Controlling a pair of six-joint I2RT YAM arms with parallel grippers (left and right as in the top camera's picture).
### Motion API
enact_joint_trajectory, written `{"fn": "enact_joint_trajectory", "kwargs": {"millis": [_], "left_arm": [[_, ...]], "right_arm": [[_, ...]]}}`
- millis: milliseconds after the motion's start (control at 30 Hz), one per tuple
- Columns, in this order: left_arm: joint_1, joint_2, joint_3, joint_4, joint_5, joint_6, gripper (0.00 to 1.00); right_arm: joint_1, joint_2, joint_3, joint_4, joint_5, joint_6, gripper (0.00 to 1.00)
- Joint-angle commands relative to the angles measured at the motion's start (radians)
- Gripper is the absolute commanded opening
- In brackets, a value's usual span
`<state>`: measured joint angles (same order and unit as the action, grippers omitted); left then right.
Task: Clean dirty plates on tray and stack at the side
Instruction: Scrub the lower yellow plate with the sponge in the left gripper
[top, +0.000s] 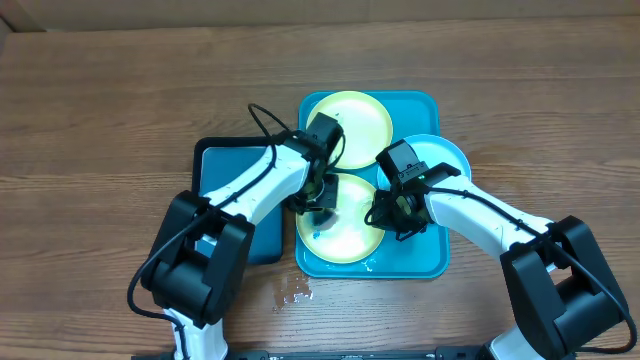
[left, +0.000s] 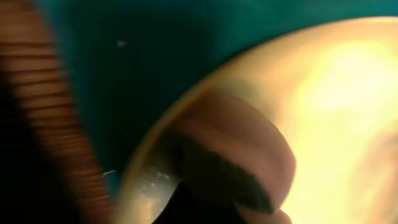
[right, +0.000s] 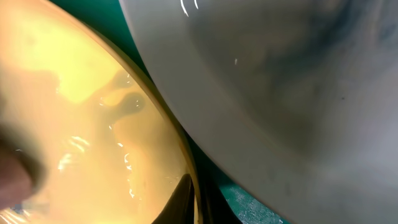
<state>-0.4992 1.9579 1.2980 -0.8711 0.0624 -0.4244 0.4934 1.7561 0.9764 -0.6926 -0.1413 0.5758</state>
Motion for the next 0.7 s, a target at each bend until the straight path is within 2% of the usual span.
{"fn": "enact_joint_trajectory", "kwargs": {"millis": [0, 67, 133, 200, 300, 400, 533, 667], "left_arm": [[0.035, 0.037, -0.023, -0.042, -0.255, -0.024, 0.04], [0.035, 0.037, -0.023, -0.044, -0.268, -0.011, 0.04], [0.035, 0.037, -0.023, -0.030, -0.210, 0.013, 0.04], [0.034, 0.037, -0.023, -0.003, -0.048, 0.042, 0.04], [0.032, 0.040, -0.024, 0.066, 0.287, 0.047, 0.04], [0.014, 0.045, -0.024, 0.145, 0.453, 0.045, 0.04], [-0.014, 0.051, -0.024, 0.142, 0.445, 0.044, 0.04], [-0.021, 0.053, -0.024, 0.019, 0.259, 0.047, 0.04]], "right_arm": [[0.005, 0.053, -0.022, -0.008, 0.089, 0.023, 0.04], [0.005, 0.053, -0.022, -0.008, 0.089, 0.023, 0.04], [0.005, 0.053, -0.022, -0.008, 0.089, 0.019, 0.04], [0.005, 0.053, -0.022, -0.009, 0.089, 0.019, 0.04], [0.005, 0.053, -0.022, -0.008, 0.089, 0.019, 0.04], [0.005, 0.053, -0.022, -0.010, 0.090, 0.019, 0.04], [0.005, 0.053, -0.022, -0.019, 0.089, 0.019, 0.04], [0.005, 0.053, -0.022, -0.027, 0.096, 0.020, 0.04]]}}
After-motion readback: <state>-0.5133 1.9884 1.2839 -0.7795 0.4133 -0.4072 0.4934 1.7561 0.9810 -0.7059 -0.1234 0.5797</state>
